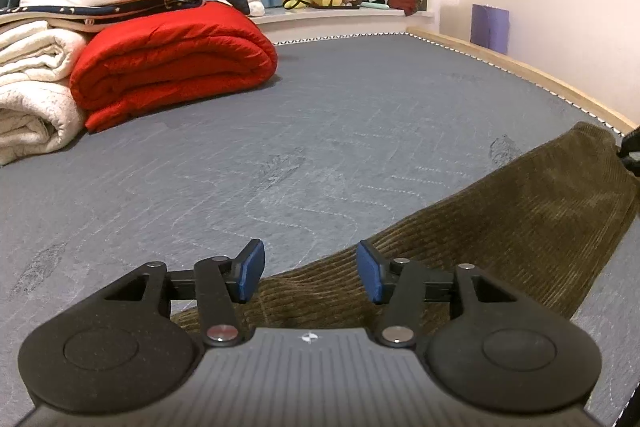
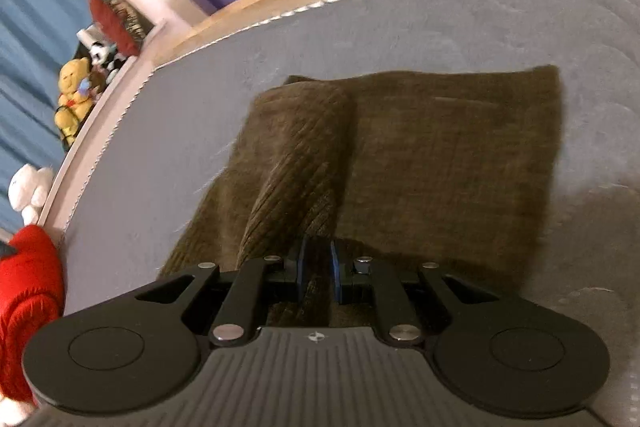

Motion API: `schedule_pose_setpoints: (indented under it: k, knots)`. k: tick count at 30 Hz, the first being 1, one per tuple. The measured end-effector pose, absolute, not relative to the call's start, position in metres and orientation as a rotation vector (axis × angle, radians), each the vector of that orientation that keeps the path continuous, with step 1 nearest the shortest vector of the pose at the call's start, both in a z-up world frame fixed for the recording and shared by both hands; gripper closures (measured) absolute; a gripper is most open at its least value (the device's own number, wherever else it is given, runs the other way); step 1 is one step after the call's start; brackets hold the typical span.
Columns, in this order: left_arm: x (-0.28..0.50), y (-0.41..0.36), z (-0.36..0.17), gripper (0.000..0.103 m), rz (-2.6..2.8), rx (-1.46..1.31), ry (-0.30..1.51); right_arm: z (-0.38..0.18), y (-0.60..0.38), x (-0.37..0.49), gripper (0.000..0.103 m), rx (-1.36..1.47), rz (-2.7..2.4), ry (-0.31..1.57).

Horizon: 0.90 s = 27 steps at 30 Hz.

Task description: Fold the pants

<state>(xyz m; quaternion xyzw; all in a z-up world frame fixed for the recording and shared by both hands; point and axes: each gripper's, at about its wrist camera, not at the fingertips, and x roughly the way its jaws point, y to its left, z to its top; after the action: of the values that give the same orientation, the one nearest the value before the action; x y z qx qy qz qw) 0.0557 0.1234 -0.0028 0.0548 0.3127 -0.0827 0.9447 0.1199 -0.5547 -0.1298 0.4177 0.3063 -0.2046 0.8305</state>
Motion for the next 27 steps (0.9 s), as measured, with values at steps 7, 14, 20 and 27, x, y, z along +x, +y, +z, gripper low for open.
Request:
schedule_pose_setpoints:
  k: [7, 14, 20, 27]
  knots:
    - [0.06, 0.132, -0.006, 0.047, -0.149, 0.096, 0.652, -0.126, -0.542, 0.142, 0.085, 0.965, -0.211, 0.579]
    - [0.064, 0.127, -0.007, 0.047, -0.168, 0.11, 0.654, -0.115, -0.542, 0.153, 0.074, 0.903, -0.288, 0.604]
    - [0.064, 0.126, -0.009, 0.047, -0.168, 0.116, 0.655, -0.111, -0.551, 0.146, 0.061, 0.863, -0.423, 0.668]
    - [0.064, 0.125, -0.01, 0.047, -0.168, 0.123, 0.659, -0.116, -0.542, 0.149, 0.06, 0.843, -0.381, 0.671]
